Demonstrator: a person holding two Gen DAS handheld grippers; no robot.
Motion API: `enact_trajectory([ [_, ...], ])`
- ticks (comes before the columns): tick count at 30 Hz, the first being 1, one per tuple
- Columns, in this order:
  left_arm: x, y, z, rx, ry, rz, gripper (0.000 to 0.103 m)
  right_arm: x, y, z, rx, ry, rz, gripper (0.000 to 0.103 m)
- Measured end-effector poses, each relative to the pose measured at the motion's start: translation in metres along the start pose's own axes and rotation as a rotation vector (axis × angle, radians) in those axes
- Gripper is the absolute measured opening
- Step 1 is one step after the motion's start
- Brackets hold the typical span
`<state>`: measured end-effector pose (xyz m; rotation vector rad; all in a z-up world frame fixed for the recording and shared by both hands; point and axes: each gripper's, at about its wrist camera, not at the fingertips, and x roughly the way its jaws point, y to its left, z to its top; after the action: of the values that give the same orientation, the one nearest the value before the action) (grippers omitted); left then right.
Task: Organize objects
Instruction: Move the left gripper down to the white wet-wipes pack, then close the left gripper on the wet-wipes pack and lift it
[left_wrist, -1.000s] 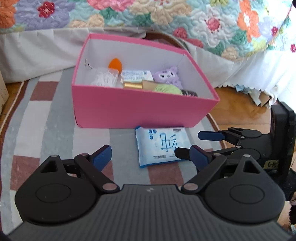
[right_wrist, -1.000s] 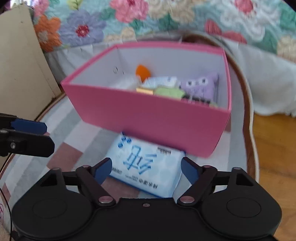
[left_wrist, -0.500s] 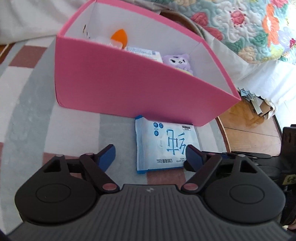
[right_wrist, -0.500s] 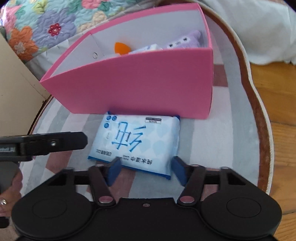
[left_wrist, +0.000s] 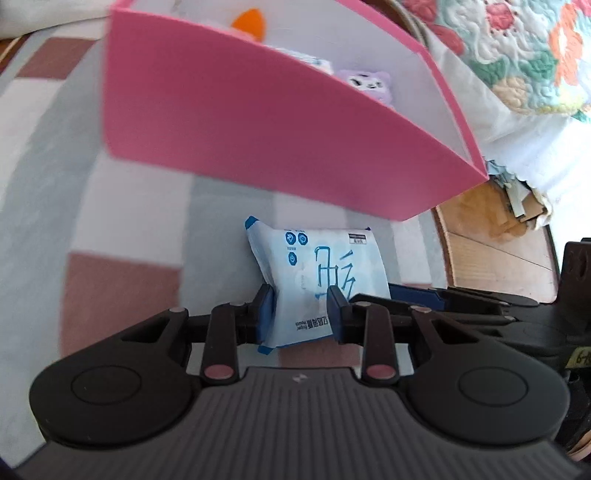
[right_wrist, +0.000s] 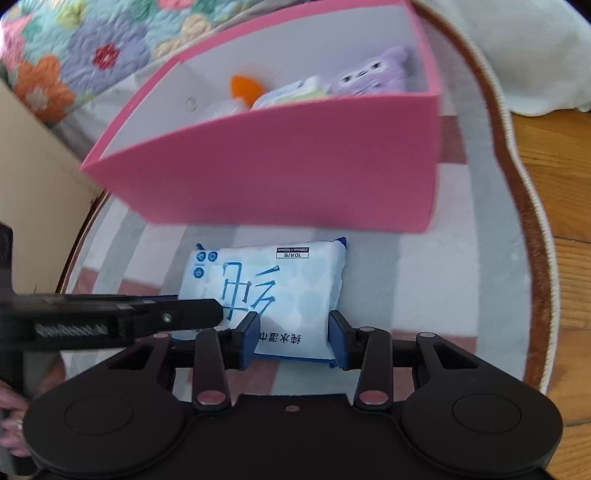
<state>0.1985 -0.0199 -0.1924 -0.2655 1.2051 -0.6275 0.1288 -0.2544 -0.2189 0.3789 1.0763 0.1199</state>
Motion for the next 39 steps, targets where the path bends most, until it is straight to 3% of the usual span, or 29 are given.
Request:
enact_trajectory([
  [3,-0.013,0.008,-0.012,-0.042,0.014,0.022,0.03,0.003,0.016,-0.012,-0.017,0.05,0.031,0.053],
  [6,-0.014,0.008,-0.03,-0.078,0.035,0.051,0.03,0.004,0.034,-0.03,-0.055,0.053,0.008,0.063],
  [8,-0.014,0.002,-0.038,-0.061,0.023,0.085,0.03,0.005,0.043,-0.036,-0.126,0.053,-0.028,0.063],
  [12,-0.012,-0.005,-0.037,-0.038,0.01,0.124,0.03,0.005,0.039,-0.036,-0.104,0.044,-0.017,0.066],
  [17,-0.013,-0.002,-0.034,-0.025,-0.019,0.133,0.034,0.008,0.043,-0.037,-0.126,0.016,-0.003,0.08],
  [22,-0.011,-0.007,-0.033,0.019,-0.051,0.15,0.036,0.009,0.043,-0.035,-0.129,0.001,-0.004,0.08],
  [27,-0.023,-0.014,-0.041,0.054,-0.033,0.13,0.034,0.006,0.051,-0.038,-0.158,0.017,-0.016,0.08],
  [39,-0.086,-0.034,-0.055,0.089,-0.047,0.121,0.034,-0.044,0.074,-0.047,-0.218,0.043,0.094,0.082],
])
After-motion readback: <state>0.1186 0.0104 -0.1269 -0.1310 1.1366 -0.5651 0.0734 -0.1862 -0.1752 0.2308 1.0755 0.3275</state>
